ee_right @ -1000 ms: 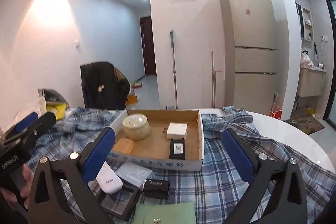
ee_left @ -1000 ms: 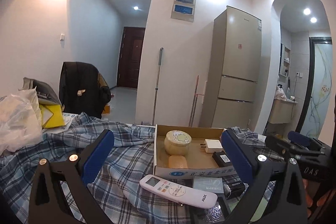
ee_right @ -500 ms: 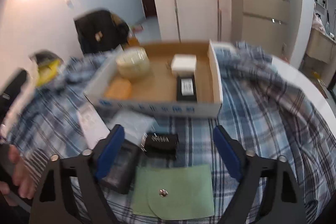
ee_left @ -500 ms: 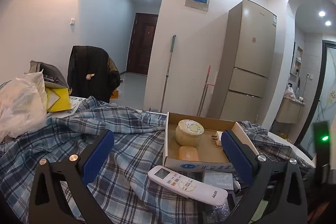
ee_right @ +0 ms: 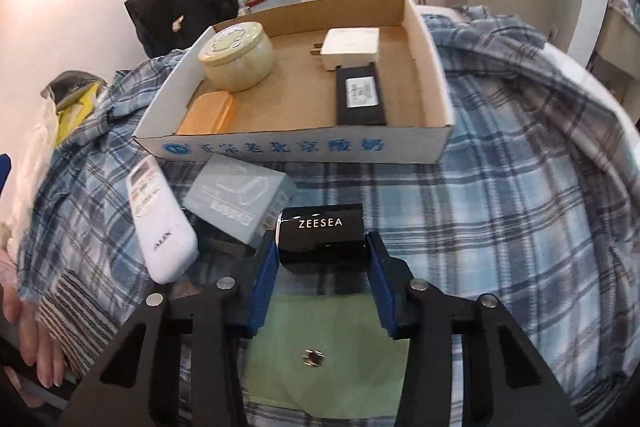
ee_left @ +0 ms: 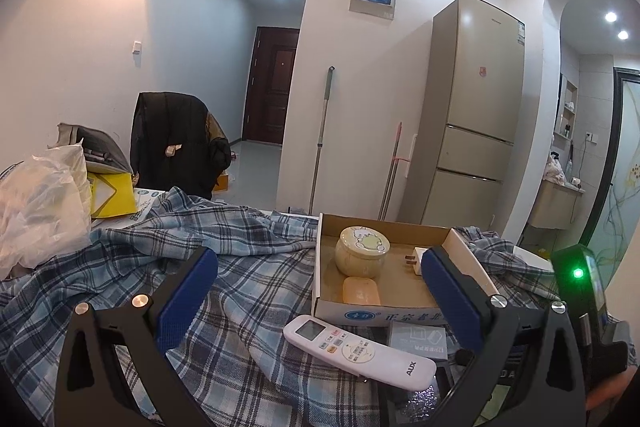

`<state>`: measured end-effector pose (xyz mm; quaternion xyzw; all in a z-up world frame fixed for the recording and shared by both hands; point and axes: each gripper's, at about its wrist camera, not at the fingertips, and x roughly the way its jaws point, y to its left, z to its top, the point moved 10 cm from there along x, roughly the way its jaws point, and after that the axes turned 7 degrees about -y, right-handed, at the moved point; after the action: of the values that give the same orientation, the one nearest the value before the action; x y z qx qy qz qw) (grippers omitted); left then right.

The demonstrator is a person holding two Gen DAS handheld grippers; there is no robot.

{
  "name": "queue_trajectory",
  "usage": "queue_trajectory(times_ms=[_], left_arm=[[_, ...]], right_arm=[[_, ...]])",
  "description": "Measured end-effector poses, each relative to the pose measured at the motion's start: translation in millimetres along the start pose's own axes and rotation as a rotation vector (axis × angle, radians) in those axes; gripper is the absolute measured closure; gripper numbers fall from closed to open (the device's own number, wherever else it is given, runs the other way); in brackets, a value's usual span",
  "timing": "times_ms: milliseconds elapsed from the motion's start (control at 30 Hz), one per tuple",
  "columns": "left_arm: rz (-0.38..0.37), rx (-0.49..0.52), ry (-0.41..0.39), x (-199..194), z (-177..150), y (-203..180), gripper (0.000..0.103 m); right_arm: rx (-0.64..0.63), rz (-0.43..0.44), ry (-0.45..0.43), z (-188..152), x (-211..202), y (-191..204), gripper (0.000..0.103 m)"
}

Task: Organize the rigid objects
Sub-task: 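Grasp the black ZEESEA box with the right tool, then grasp the black square frame with the left tool while the right tool holds the ZEESEA box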

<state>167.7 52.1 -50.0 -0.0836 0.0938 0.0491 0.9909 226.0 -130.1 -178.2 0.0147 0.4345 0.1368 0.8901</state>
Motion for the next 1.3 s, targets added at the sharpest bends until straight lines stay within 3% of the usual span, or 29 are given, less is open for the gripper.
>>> queue_trajectory(times_ms=[233,433,533,667,767,900,1000,1100,1300], left_arm=[[-0.004,0.003,0.001,0,-1,0,0.0],[-0.03,0.02,0.006,0,-3,-5,0.0],[-0.033,0.023,0.017,2,-5,-6,0.0],[-0.04,0.027,0.03,4,-7,-8,0.0],[-0.047,0.034,0.049,7,-10,-10,0.0],[-0.133,0.031,0.084,9,-13,-19,0.0],[-0.054,0.066,0.142,14,-21,-17,0.0],[0.008,0.061,0.26,27,-38,-10,0.0],[-0.035,-0.028,0.461,37,-70,-15,0.0]], right_arm=[[0.052,-0.022,-0.019,9,1,-21,0.056],[-0.01,-0.062,-0.012,8,9,-19,0.055],[-0.041,-0.106,-0.015,7,9,-20,0.062],[-0.054,-0.148,-0.001,7,5,-27,0.063],[-0.046,-0.181,-0.041,16,-11,-36,0.063],[-0.078,-0.158,-0.068,24,-25,-36,0.063],[-0.091,-0.138,-0.083,22,-26,-38,0.063],[-0.07,-0.134,-0.091,19,-25,-47,0.063],[-0.041,-0.122,-0.069,12,-19,-52,0.063]])
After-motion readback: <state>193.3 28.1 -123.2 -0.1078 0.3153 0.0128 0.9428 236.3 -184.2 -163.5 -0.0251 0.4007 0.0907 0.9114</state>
